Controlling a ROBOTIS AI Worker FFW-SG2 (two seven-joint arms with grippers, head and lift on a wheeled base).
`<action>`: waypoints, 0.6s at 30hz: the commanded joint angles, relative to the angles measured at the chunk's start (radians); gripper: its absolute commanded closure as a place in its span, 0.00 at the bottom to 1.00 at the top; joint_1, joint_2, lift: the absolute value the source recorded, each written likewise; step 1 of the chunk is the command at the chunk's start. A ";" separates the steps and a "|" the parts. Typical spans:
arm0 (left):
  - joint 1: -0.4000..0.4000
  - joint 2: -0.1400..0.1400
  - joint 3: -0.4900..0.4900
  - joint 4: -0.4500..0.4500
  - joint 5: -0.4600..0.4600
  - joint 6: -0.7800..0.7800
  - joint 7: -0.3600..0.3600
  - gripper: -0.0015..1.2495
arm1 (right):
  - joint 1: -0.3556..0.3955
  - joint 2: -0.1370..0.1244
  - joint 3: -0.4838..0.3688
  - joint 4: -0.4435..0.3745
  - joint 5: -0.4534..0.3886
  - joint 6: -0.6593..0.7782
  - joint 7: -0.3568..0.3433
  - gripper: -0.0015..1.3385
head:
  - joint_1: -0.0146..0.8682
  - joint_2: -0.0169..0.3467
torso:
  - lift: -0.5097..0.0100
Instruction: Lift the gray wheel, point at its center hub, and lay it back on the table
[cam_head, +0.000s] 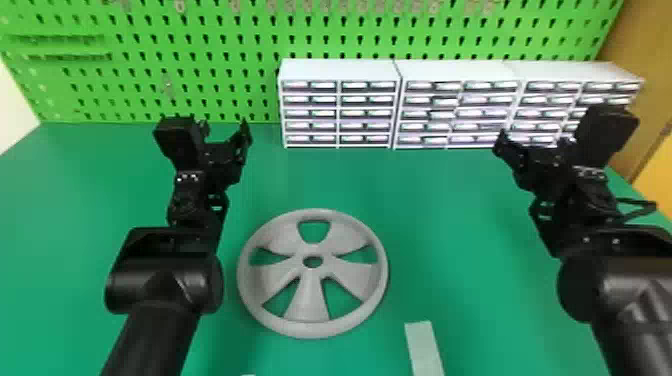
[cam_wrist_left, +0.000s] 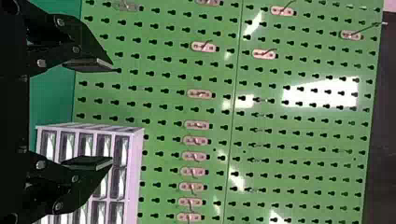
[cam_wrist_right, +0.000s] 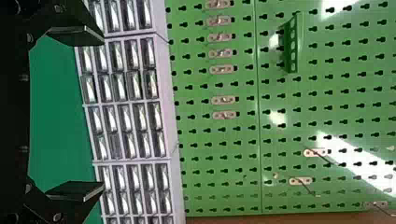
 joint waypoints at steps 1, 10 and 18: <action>0.005 -0.003 0.013 -0.010 -0.008 0.000 0.002 0.43 | -0.004 0.004 0.004 0.000 0.004 0.000 0.000 0.15 | 0.80 0.18 | 0.80; 0.028 -0.003 0.025 -0.023 -0.016 0.000 0.005 0.43 | 0.003 0.009 0.011 0.000 0.007 0.000 0.000 0.15 | 0.80 0.18 | 0.80; 0.062 -0.003 0.038 -0.047 -0.016 0.009 0.023 0.43 | 0.002 0.014 0.024 0.000 0.015 -0.005 0.000 0.15 | 0.80 0.18 | 0.80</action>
